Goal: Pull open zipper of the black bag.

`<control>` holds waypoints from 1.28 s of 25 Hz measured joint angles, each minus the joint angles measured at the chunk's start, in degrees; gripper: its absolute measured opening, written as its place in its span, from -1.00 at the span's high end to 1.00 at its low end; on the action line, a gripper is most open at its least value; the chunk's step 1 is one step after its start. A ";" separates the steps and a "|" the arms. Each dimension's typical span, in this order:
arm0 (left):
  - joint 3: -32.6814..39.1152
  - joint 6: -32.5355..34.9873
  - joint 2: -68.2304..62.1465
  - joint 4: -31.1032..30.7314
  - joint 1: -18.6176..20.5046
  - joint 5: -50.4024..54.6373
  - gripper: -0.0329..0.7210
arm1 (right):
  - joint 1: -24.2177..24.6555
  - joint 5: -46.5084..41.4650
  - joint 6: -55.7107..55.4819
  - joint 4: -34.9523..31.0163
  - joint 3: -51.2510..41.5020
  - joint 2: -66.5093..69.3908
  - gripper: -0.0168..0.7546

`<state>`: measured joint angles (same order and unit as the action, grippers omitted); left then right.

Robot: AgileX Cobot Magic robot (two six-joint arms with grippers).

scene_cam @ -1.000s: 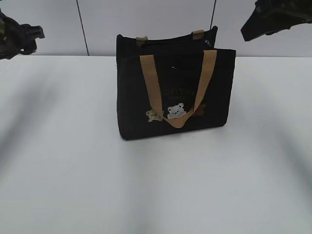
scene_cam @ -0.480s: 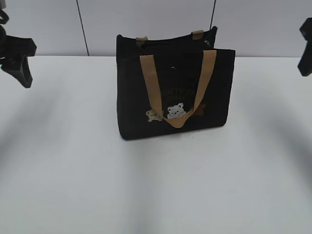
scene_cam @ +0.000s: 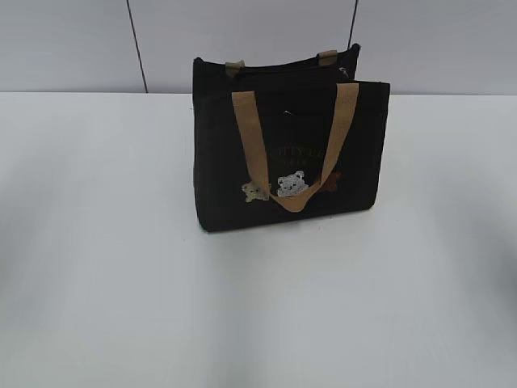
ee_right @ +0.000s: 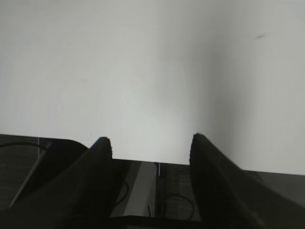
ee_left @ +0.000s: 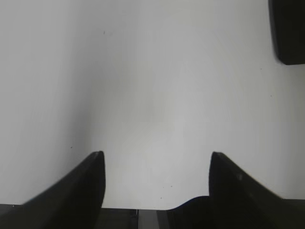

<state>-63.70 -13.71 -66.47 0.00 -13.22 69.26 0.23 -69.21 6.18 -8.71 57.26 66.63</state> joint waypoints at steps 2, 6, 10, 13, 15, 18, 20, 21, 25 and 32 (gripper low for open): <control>3.37 -0.04 6.44 0.00 0.00 0.20 -0.44 | 0.00 -0.20 0.31 -1.48 -4.47 -5.54 -0.07; 9.26 -0.18 21.64 -0.49 0.00 -0.21 -0.43 | 0.00 -0.49 2.19 -2.33 -10.87 -16.31 -0.07; 14.82 -0.18 33.54 -0.89 0.00 -2.23 -0.43 | 0.00 -0.62 2.42 -3.63 -15.77 -28.07 -0.07; 19.59 1.17 41.11 -0.93 0.00 -3.05 -0.42 | 0.00 -0.68 2.85 -4.81 -18.74 -35.98 -0.07; 22.43 1.73 45.86 -0.93 0.00 -3.05 -0.41 | 0.00 -0.72 3.61 -4.96 -20.57 -42.02 -0.07; 25.93 2.00 51.97 -1.23 0.00 -3.17 -0.41 | 0.00 -0.74 5.91 -5.01 -21.77 -50.49 -0.07; 27.77 2.14 55.47 -1.49 0.00 -3.63 -0.41 | 0.00 -0.79 8.19 -5.14 -22.12 -55.79 -0.07; 28.48 2.14 57.28 -1.54 0.00 -3.93 -0.41 | 0.00 -0.79 9.02 -5.14 -22.24 -58.58 -0.07; 31.28 5.57 63.25 -1.09 0.00 -5.35 -0.41 | 0.00 -0.91 10.24 -5.21 -22.30 -66.65 -0.07; 32.61 9.07 66.79 -0.46 0.00 -7.86 -0.41 | 0.00 -1.05 10.35 -4.87 -27.12 -67.13 -0.07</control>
<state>-31.08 -4.63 0.33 -0.46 -13.22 61.40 0.23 -70.26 16.53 -13.59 30.14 -0.50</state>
